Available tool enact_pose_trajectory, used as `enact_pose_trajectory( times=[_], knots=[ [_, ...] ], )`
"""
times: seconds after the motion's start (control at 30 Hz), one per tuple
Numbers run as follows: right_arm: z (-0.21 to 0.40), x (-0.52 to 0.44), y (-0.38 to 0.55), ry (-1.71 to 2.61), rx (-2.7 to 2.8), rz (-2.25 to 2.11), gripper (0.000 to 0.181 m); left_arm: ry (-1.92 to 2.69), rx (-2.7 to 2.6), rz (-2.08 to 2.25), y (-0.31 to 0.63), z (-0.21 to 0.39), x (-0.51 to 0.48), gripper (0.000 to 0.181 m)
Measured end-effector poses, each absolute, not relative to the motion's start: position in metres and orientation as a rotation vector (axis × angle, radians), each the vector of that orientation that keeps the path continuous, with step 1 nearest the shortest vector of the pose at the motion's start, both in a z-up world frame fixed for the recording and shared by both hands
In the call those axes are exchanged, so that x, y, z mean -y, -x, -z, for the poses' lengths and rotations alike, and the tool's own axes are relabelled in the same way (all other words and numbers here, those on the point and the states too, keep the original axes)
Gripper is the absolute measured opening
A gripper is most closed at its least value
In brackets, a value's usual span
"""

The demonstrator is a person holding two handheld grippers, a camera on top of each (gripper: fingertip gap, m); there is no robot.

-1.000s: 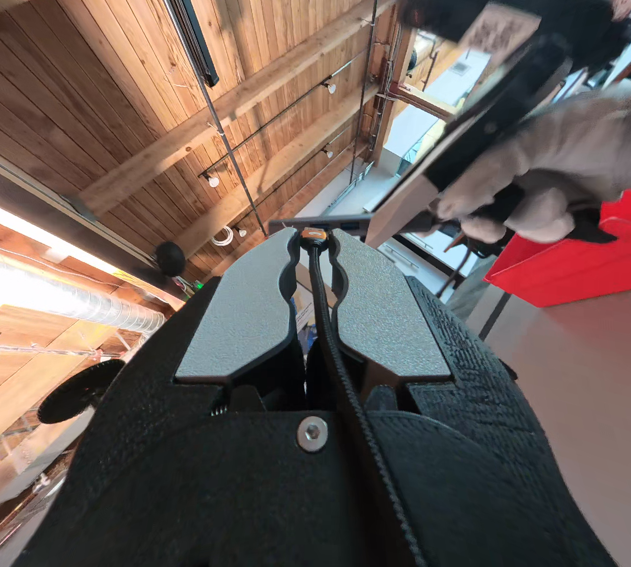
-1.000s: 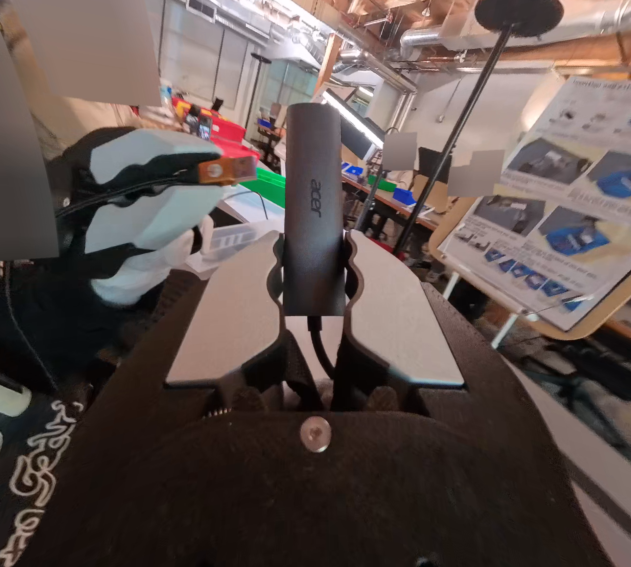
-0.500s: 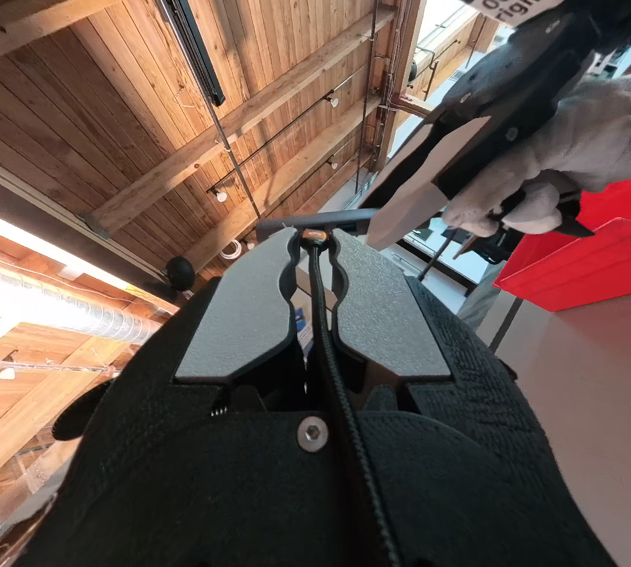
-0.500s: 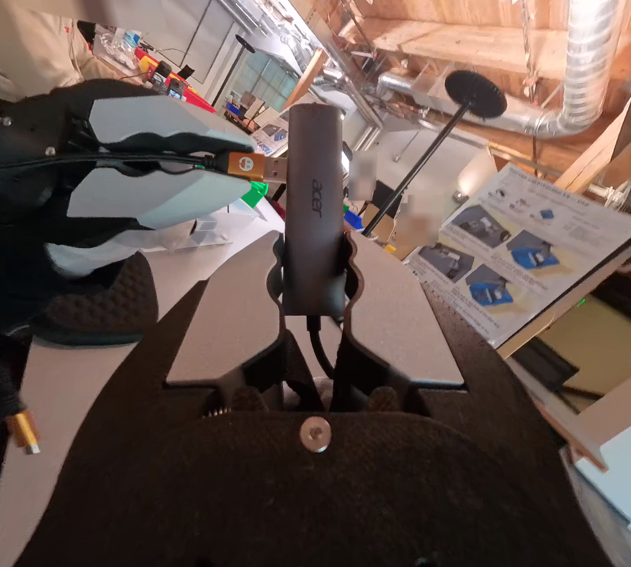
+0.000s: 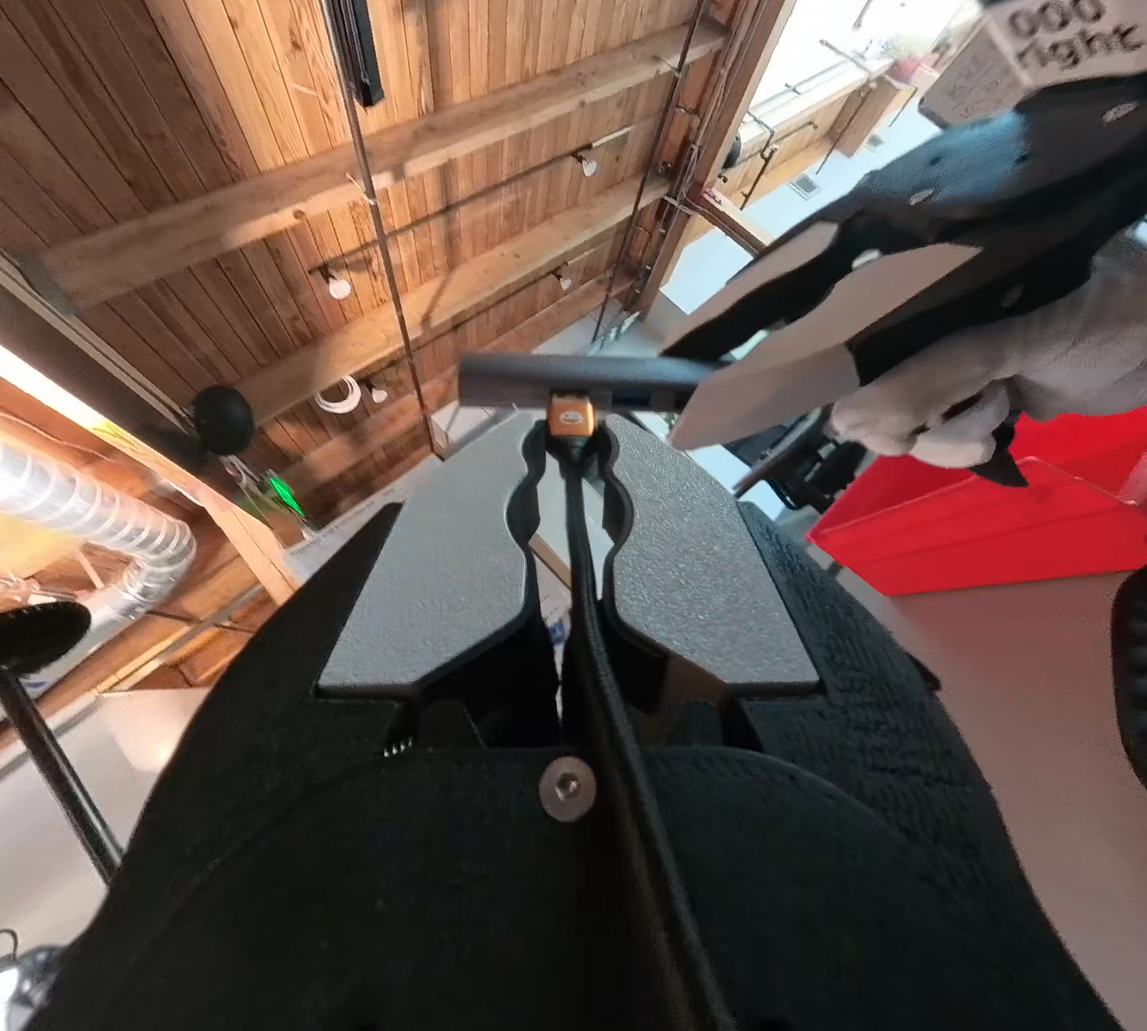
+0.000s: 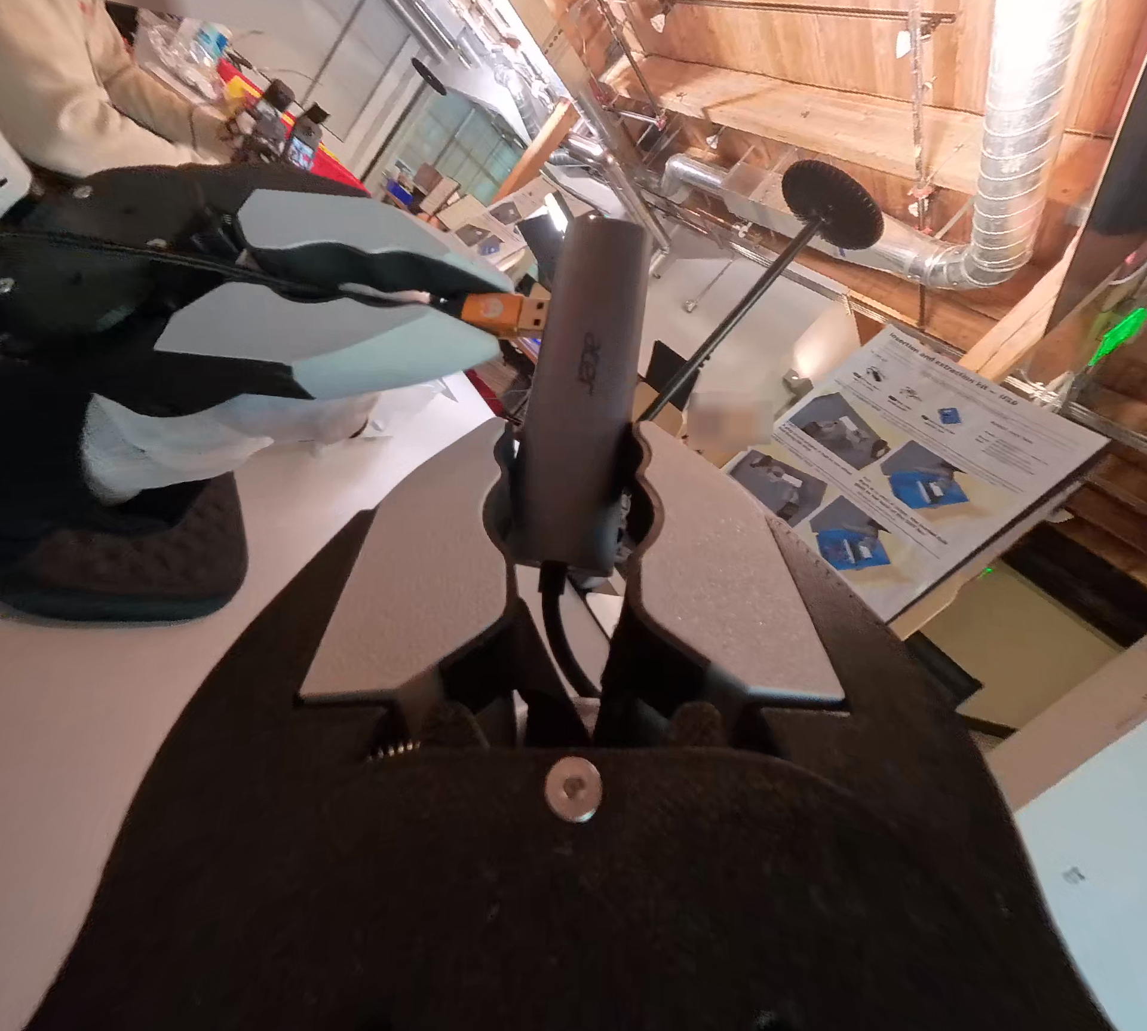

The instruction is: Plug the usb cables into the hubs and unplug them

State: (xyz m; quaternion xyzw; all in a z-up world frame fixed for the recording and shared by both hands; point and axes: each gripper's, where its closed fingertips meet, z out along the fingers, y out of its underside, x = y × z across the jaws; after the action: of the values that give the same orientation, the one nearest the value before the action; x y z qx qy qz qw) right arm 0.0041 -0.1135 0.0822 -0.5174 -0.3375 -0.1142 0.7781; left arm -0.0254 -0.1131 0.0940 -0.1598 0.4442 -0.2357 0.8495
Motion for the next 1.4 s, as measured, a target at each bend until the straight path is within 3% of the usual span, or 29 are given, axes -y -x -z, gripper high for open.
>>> enact_pose_trajectory(
  times=[0.2, 0.37, 0.5, 0.6, 1.07, 1.27, 1.4],
  knots=[
    [-0.082, 0.116, -0.002, 1.122, 0.776, 0.375, 0.034, 0.362, -0.948, 0.727, 0.024, -0.089, 0.109, 0.015],
    [-0.081, 0.114, -0.013, 1.102, 0.825, 0.781, 0.034, 0.406, -1.038, 0.566, 0.019, -0.085, 0.105, 0.015],
    [-0.080, 0.115, -0.008, 1.113, 0.820, 0.575, 0.034, 0.440, -1.049, 0.551, 0.016, -0.083, 0.101, 0.015],
    [-0.076, 0.109, -0.010, 1.111, 0.827, 0.675, 0.034, 0.466, -1.054, 0.403, 0.011, -0.077, 0.089, 0.015],
    [-0.060, 0.092, -0.019, 1.214, 0.839, 0.697, 0.036, 0.542, -1.174, 0.486, 0.006, -0.069, 0.084, 0.015],
    [-0.057, 0.078, -0.074, 1.394, 0.698, 0.732, 0.033, 0.625, -1.494, 0.524, 0.006, -0.041, 0.073, 0.022],
    [-0.072, 0.088, -0.115, 1.414, 0.537, 0.745, 0.033, 0.722, -1.435, 0.401, 0.050, -0.056, 0.028, 0.024]
  ],
)
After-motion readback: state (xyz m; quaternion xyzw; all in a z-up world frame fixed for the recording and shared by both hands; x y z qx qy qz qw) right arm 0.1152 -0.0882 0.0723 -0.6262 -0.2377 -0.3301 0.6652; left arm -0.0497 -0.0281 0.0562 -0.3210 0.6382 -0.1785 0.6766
